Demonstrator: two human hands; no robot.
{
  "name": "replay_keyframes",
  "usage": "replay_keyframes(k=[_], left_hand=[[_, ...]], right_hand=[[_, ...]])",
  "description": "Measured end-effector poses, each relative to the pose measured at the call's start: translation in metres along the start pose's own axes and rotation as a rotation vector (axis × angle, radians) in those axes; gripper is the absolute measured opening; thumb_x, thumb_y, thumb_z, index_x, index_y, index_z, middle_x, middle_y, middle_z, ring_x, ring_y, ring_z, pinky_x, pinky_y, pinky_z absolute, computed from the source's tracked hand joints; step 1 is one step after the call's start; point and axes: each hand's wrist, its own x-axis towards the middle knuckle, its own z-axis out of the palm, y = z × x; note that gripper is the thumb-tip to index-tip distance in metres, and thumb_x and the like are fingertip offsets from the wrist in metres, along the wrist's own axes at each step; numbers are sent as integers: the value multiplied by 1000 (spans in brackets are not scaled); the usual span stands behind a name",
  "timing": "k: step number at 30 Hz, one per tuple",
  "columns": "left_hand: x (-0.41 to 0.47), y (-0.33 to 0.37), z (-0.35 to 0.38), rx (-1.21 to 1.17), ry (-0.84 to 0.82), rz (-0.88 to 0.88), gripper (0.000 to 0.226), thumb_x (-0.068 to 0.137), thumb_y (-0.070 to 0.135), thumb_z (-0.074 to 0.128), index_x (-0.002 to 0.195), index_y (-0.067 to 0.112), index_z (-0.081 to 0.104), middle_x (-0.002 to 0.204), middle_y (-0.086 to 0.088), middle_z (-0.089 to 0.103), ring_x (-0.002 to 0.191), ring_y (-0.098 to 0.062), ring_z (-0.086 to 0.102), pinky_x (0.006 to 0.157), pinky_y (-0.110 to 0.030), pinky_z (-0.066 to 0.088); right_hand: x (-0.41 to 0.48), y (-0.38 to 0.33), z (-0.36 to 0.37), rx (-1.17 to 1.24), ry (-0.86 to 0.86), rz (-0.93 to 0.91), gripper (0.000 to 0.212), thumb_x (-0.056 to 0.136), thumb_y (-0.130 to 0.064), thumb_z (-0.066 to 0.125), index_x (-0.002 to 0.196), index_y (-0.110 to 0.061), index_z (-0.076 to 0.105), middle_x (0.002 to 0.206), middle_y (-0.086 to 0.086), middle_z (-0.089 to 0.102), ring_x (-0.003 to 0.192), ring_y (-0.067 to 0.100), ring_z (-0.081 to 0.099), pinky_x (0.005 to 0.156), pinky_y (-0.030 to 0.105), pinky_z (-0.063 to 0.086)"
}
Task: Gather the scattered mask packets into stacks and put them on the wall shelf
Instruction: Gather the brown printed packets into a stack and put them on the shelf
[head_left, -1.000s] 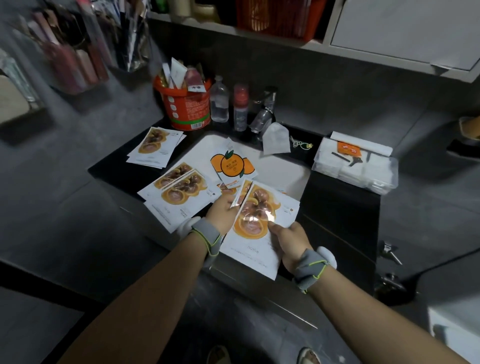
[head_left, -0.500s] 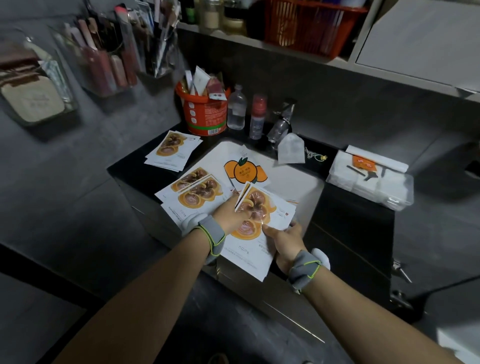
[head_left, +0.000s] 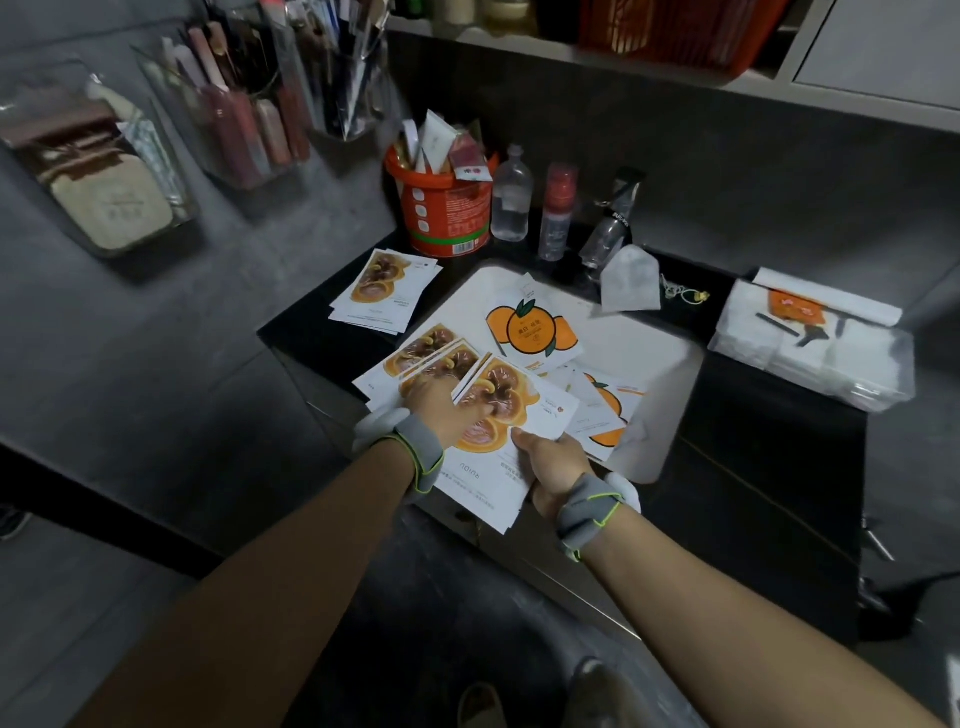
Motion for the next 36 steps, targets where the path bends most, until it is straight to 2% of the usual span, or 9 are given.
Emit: replay_keyframes(k=[8, 11, 13, 15, 18, 23, 27, 31, 36], left_hand=[[30, -3, -15, -60, 18, -14, 42, 74, 37, 71, 104, 9, 71, 109, -11, 69, 105, -25, 62, 83, -23, 43], [34, -6, -23, -34, -10, 15, 47, 72, 44, 64, 104, 9, 70, 112, -8, 67, 110, -25, 59, 82, -19, 36], [41, -11, -28, -7, -24, 14, 41, 76, 40, 67, 106, 11, 70, 119, -9, 64, 114, -26, 57, 85, -18, 35], [48, -17, -31, 35, -22, 6, 51, 69, 52, 66, 104, 16, 71, 120, -9, 65, 112, -29, 59, 90, -24, 42], [65, -21, -27, 138, 10, -38, 86, 42, 76, 41, 97, 19, 74, 110, -10, 68, 102, -31, 64, 89, -34, 50], [76, -12, -23, 215, 96, -131, 74, 56, 70, 61, 117, 27, 64, 141, -6, 43, 127, -35, 41, 106, -37, 35], [88, -18, -23, 160, 11, -191, 76, 62, 66, 63, 129, 31, 52, 146, -6, 34, 132, -34, 35, 107, -35, 29], [95, -26, -25, 133, -26, -190, 84, 57, 69, 62, 127, 26, 47, 136, -8, 38, 126, -32, 36, 102, -33, 32], [110, -35, -36, 127, -55, -200, 110, 47, 71, 70, 139, 24, 29, 141, -15, 26, 131, -38, 24, 110, -47, 30]], right_hand=[[19, -14, 26, -7, -23, 1, 17, 87, 3, 57, 103, -2, 61, 92, 11, 68, 84, 32, 65, 78, 44, 53], [26, -13, 35, -139, -60, -75, 19, 83, 4, 57, 85, -14, 61, 82, 2, 65, 76, 24, 61, 73, 38, 52], [33, -9, 42, -133, -81, -98, 27, 78, 5, 59, 97, -13, 62, 96, 5, 69, 90, 28, 64, 84, 44, 53], [36, -4, 48, -117, -94, -73, 48, 69, -4, 62, 117, -8, 57, 111, 10, 68, 102, 32, 64, 91, 50, 52], [62, 13, 52, -202, -41, 5, 64, 47, -23, 62, 109, -7, 57, 105, 12, 70, 95, 33, 67, 83, 49, 56], [60, -5, 64, -351, -39, 35, 9, 65, -12, 57, 62, -19, 51, 68, -3, 58, 68, 18, 55, 73, 36, 49], [53, -15, 67, -305, 19, 100, 20, 79, -11, 62, 70, -17, 44, 85, 11, 53, 82, 23, 51, 85, 46, 49], [59, -13, 69, -449, -9, 78, 16, 63, -24, 57, 66, -8, 57, 74, 8, 64, 79, 25, 59, 79, 47, 53], [56, -18, 74, -445, 31, 108, 24, 84, -11, 60, 100, 7, 63, 91, 21, 60, 82, 21, 50, 77, 35, 46]])
